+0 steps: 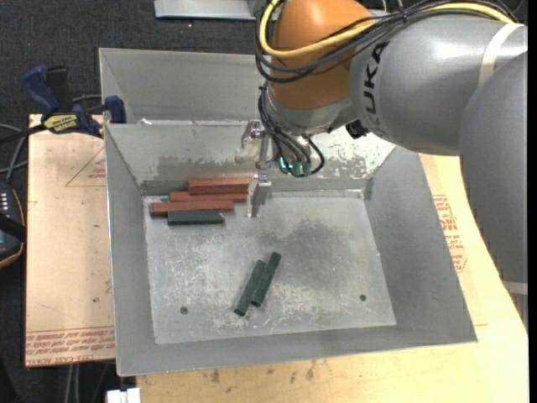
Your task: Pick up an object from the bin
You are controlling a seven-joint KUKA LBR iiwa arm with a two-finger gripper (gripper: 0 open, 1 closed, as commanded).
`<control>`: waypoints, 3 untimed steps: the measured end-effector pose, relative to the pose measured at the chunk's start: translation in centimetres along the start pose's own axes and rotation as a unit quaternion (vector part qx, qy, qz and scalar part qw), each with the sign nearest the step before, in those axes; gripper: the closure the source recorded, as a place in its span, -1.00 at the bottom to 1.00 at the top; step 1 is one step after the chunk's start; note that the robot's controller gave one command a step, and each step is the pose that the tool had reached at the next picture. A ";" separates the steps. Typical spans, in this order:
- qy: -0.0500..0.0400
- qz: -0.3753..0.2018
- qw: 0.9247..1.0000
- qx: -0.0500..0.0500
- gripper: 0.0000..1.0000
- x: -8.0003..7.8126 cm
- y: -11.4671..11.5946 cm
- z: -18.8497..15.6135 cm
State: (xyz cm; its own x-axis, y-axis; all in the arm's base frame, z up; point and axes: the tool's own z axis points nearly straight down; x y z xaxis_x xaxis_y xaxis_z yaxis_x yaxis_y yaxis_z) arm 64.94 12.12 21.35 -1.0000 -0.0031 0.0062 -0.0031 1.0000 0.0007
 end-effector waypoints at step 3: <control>-0.002 0.055 0.998 0.000 -1.00 -0.3 -0.8 11.4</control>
Offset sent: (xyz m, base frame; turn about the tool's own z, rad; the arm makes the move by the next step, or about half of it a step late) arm 0.0023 -0.0176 -0.1435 0.2402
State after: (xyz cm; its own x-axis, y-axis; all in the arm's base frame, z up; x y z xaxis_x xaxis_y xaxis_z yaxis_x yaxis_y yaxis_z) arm 65.15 11.29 9.94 -0.9943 0.1070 0.0024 0.1070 0.9943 0.0000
